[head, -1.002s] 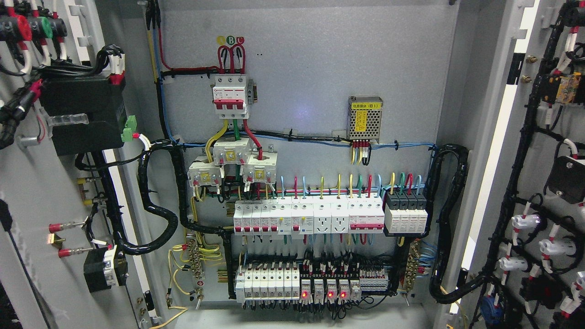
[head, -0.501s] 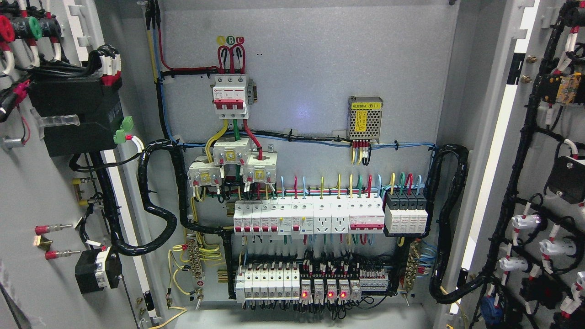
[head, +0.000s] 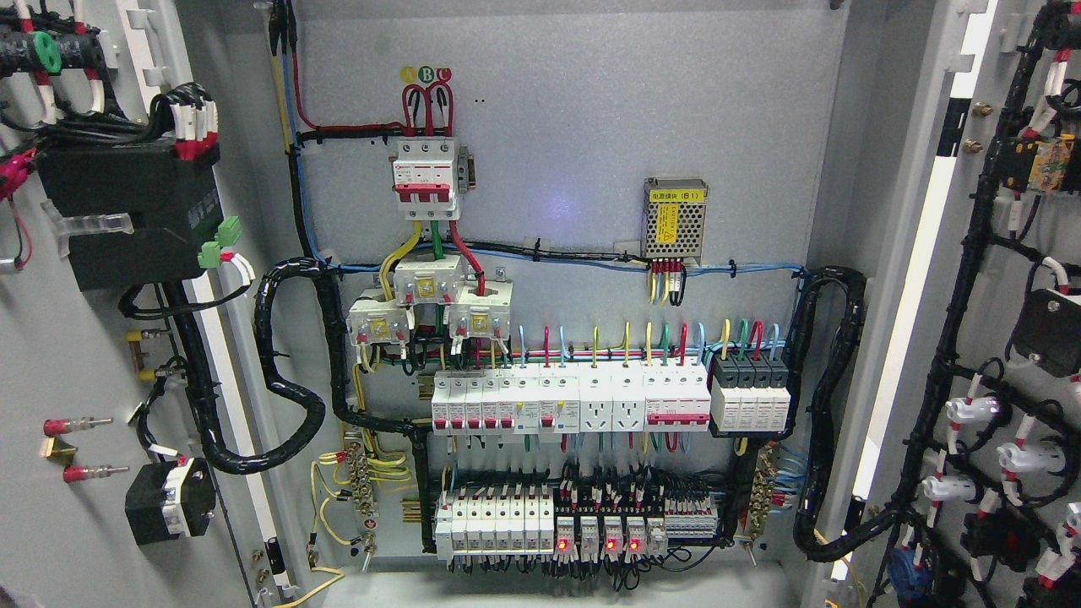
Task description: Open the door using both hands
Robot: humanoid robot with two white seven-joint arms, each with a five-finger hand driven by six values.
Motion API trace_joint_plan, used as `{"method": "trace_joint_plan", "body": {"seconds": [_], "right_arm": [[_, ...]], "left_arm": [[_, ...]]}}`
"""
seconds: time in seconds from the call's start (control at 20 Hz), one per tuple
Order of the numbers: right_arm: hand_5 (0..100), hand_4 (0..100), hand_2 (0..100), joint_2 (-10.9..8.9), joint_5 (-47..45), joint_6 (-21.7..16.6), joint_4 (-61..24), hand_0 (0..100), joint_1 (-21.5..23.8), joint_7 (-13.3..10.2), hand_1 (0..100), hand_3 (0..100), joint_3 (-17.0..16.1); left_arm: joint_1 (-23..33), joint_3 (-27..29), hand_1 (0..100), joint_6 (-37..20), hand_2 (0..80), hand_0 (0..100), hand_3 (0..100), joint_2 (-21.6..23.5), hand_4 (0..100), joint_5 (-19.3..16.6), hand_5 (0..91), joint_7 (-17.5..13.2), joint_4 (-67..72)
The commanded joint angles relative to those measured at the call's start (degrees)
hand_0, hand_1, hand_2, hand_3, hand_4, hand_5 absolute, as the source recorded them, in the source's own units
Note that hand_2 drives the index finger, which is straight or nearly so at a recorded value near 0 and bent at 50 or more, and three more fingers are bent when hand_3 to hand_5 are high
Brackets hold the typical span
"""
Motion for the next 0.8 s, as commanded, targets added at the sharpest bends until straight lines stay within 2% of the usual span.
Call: {"method": "trace_joint_plan", "body": {"seconds": [0.0, 0.2, 0.35, 0.5, 0.65, 0.75], "right_arm": [[0, 0, 0, 0.06, -0.14, -0.07, 0.63, 19, 0.48, 0.12, 0, 0, -2.16], [0, 0, 0, -1.16, -0.14, -0.24, 0.81, 19, 1.54, 0.21, 0, 0, -9.19], [0, 0, 0, -3.63, -0.23, -0.51, 0.72, 19, 2.93, 0.21, 0, 0, -13.23], [0, 0, 0, -3.89, -0.49, -0.59, -0.51, 19, 4.78, 0.21, 0, 0, -17.19], [0, 0, 0, -5.56, -0.32, -1.03, -3.22, 19, 6.89, 0.04, 0, 0, -19.04], [0, 0, 0, -6.18, -0.23, -3.57, -5.68, 19, 9.34, -0.05, 0, 0, -20.36]], "left_arm": [[0.02, -0.06, 0, 0.01, 0.0, 0, 0, -0.01, 0, 0.0, 0.0, -0.01, -0.09], [-0.07, -0.06, 0, 0.01, 0.0, 0, 0, -0.01, 0, 0.0, 0.0, -0.01, -0.09], [0.02, -0.06, 0, 0.01, 0.0, 0, 0, -0.01, 0, 0.0, 0.0, -0.01, -0.09], [0.02, -0.06, 0, 0.01, 0.0, 0, 0, -0.01, 0, 0.0, 0.0, -0.01, -0.09], [0.02, 0.03, 0, 0.01, 0.0, 0, 0, -0.01, 0, 0.0, 0.0, -0.01, -0.09], [0.02, -0.06, 0, 0.01, 0.0, 0, 0, 0.08, 0, 0.0, 0.0, -0.01, -0.09]]}}
